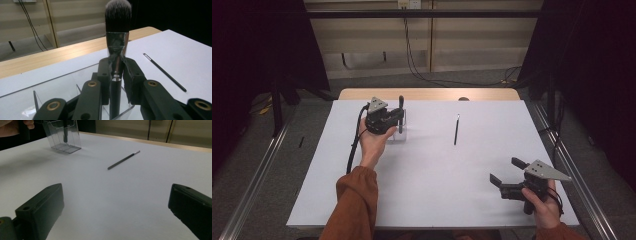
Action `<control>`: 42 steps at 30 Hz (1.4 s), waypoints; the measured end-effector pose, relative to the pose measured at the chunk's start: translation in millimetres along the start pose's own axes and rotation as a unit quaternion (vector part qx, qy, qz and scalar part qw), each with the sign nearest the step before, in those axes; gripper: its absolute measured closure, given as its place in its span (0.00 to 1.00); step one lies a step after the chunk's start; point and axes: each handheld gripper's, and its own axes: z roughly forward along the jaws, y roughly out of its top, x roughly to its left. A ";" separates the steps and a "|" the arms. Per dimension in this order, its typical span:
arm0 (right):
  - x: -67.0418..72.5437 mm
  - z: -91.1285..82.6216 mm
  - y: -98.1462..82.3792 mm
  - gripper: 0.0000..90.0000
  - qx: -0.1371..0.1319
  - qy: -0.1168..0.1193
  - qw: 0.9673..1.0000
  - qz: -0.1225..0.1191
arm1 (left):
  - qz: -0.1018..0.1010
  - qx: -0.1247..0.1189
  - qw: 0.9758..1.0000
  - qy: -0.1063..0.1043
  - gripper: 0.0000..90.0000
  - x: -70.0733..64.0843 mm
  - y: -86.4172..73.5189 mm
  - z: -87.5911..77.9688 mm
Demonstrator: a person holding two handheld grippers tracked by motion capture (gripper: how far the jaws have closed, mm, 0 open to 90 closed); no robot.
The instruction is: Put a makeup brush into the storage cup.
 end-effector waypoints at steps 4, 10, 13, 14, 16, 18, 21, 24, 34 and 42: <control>-0.2 0.0 -0.1 0.00 0.000 -0.001 1.000 0.000 | 0.003 0.006 1.000 0.000 0.84 -0.2 -0.4 0.2; -0.1 0.0 -0.2 0.00 0.001 -0.001 1.000 0.001 | -0.001 0.006 1.000 -0.001 0.77 0.5 -0.4 -0.2; 0.0 -0.1 -0.1 0.00 0.000 -0.001 1.000 0.001 | -0.007 0.010 1.000 0.001 0.71 1.0 -0.5 -0.5; -0.1 -0.1 -0.2 0.00 0.000 -0.001 1.000 0.000 | -0.007 0.010 1.000 0.001 0.66 1.0 -0.5 -0.5; -0.1 -0.1 -0.2 0.00 0.000 -0.001 1.000 0.001 | -0.013 0.012 1.000 0.006 0.63 2.0 -1.5 -0.7; -0.2 -0.1 -0.2 0.00 0.000 -0.001 1.000 0.001 | -0.014 0.004 1.000 0.014 0.57 1.5 -2.5 -1.9; -0.1 0.0 -0.2 0.00 0.000 -0.001 1.000 0.001 | -0.016 -0.002 1.000 0.019 0.49 2.2 -2.3 -3.4; 0.0 -0.2 -0.2 0.00 0.000 -0.001 1.000 0.002 | -0.016 -0.005 1.000 0.027 0.37 2.9 -2.6 -5.3; -0.1 -0.2 -0.3 0.00 0.000 -0.002 1.000 0.001 | -0.037 -0.010 0.999 0.014 0.12 5.5 -4.4 -13.7; 0.1 -0.3 -0.3 0.00 0.001 -0.005 1.000 0.001 | -0.045 -0.017 0.999 0.002 0.05 3.9 -2.6 -25.8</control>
